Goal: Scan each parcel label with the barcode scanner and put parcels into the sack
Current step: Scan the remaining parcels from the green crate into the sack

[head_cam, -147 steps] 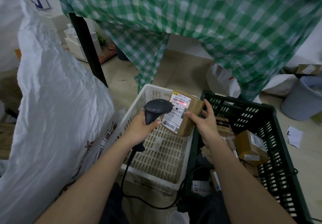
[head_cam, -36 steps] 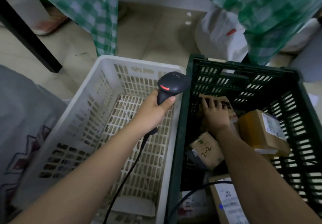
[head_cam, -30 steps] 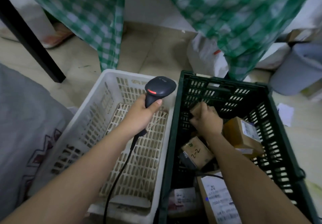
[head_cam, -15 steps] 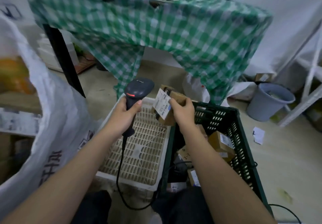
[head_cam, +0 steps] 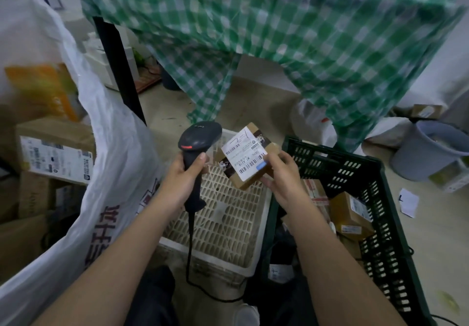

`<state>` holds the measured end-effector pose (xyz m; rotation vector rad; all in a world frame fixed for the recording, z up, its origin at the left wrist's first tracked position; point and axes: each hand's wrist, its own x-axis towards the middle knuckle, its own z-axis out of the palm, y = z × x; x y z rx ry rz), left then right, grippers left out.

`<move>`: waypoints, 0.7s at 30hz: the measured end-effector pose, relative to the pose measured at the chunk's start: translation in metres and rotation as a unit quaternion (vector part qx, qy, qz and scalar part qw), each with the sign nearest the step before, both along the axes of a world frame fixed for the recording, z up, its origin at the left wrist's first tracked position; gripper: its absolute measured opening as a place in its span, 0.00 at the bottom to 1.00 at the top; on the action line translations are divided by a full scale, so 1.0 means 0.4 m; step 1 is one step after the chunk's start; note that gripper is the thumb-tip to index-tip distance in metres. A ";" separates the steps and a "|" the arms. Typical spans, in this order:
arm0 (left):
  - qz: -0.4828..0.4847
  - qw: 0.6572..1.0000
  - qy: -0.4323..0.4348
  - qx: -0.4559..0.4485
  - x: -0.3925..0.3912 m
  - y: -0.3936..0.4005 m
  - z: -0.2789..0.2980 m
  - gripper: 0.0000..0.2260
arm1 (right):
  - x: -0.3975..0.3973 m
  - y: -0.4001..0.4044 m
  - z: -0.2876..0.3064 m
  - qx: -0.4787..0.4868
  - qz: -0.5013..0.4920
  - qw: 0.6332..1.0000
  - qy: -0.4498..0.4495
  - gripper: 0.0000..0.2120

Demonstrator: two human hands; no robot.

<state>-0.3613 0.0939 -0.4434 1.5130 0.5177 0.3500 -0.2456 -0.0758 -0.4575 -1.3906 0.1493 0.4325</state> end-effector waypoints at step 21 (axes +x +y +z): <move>-0.032 0.999 0.000 -0.024 0.003 0.018 0.000 0.08 | -0.029 -0.030 0.052 -0.064 0.138 0.982 -0.108 0.18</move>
